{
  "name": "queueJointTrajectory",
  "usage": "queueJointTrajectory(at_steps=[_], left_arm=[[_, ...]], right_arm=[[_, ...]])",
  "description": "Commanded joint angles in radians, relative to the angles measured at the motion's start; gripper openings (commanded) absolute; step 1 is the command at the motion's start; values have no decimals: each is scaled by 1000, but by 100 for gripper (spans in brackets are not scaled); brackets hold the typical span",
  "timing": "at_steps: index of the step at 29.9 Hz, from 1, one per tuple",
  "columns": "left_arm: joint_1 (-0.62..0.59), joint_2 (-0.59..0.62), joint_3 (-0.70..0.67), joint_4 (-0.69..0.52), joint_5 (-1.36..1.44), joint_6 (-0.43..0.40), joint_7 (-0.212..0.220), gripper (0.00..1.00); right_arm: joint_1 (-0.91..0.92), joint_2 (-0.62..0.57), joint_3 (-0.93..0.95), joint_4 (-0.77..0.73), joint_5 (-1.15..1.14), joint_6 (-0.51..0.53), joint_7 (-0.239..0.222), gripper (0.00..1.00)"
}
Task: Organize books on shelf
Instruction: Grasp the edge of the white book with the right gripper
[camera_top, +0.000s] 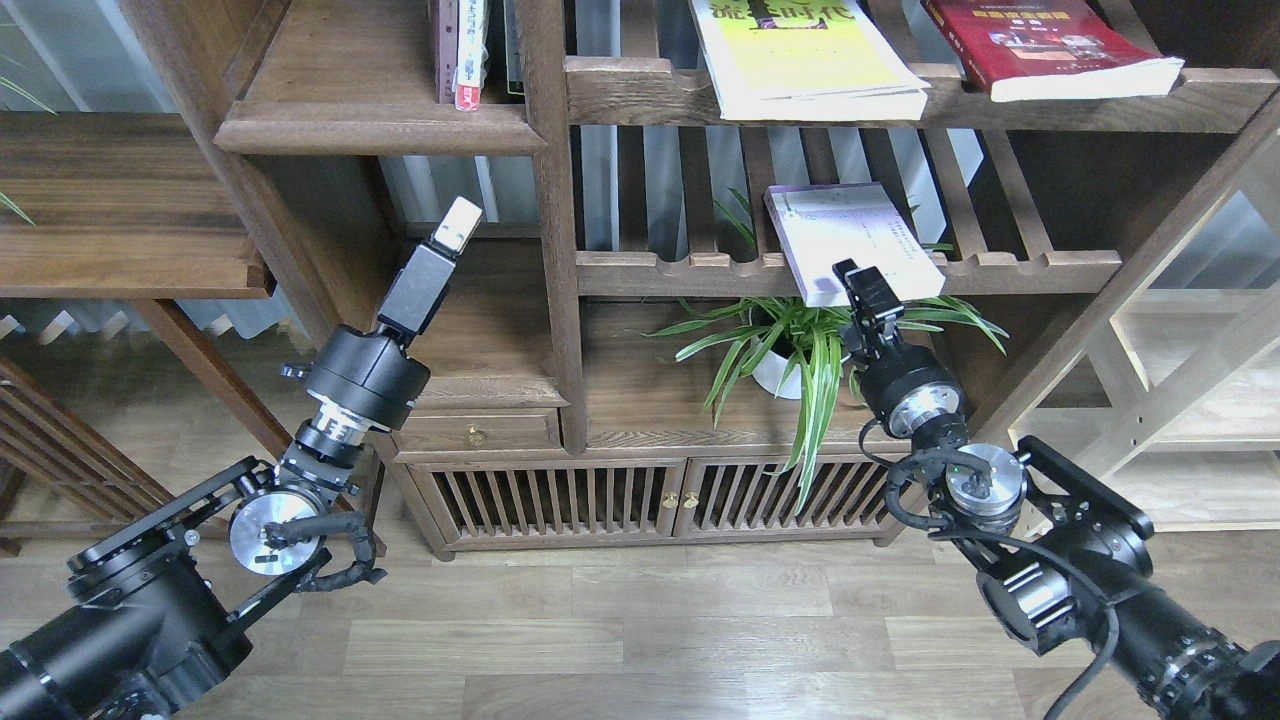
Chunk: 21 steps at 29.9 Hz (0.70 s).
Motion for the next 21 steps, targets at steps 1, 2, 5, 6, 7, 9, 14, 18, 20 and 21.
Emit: queueJointTrajectory(at_steps=[1, 2, 5, 6, 7, 9, 14, 18, 20, 21], left_arm=[[0, 0, -2, 0, 0, 0, 0, 99], [0, 0, -2, 0, 0, 0, 0, 99], [0, 0, -4, 0, 0, 0, 0, 99], [0, 2, -4, 0, 0, 0, 0, 99], [0, 2, -4, 0, 0, 0, 0, 99], [0, 5, -4, -1, -2, 0, 0, 99], [0, 11, -4, -1, -2, 0, 0, 99], [11, 17, -4, -1, -2, 0, 0, 99], [12, 17, -4, -1, -2, 0, 0, 99], [12, 17, -4, -1, -2, 0, 0, 99]], right_arm=[[4, 7, 30, -10, 0, 0, -2, 98], [4, 16, 39, -13, -2, 0, -2, 98], [6, 41, 62, -27, -2, 0, -2, 96], [7, 45, 68, -36, -2, 0, -4, 95], [10, 45, 70, -44, -2, 0, -4, 95], [21, 45, 70, -59, -2, 0, -2, 95], [26, 54, 70, -90, -2, 0, -4, 95], [32, 71, 70, -114, -5, -2, -4, 95], [36, 81, 70, -131, -5, -3, -4, 95], [41, 84, 70, -134, -5, -3, -4, 95]])
